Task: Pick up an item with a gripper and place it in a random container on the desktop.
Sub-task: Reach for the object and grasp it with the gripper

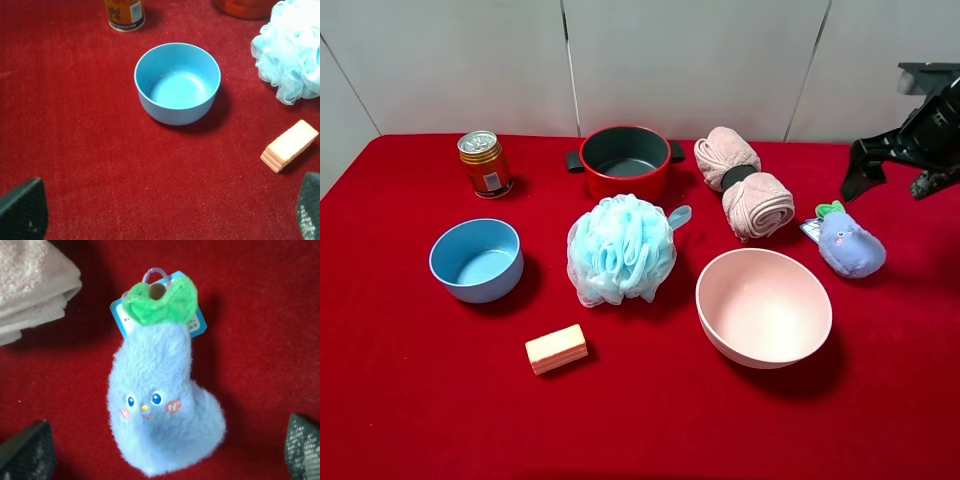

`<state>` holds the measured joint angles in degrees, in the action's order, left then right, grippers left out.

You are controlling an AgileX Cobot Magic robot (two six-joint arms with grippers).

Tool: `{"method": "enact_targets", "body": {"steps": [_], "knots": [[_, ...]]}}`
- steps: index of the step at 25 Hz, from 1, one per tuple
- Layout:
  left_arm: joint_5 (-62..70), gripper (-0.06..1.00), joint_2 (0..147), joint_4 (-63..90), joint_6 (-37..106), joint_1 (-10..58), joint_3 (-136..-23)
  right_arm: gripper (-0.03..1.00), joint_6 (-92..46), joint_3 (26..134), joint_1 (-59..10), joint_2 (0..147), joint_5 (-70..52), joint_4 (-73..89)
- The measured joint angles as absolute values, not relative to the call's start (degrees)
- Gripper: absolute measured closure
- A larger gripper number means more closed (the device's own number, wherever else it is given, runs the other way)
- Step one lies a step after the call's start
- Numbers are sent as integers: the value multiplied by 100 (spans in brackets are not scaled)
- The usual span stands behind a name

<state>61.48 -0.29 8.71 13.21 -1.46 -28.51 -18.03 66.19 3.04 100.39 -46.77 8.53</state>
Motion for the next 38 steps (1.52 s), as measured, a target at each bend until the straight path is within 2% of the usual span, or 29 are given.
{"method": "enact_targets", "body": {"steps": [9,38], "knots": [[6148,-5,-29,871,1321,-146,-2851,28,-1926,6623,102,10532,-4533,922],[6148,-5,-29,871,1321,-146,-2851,28,-1772,6631,92,11393,-4084,717]]}}
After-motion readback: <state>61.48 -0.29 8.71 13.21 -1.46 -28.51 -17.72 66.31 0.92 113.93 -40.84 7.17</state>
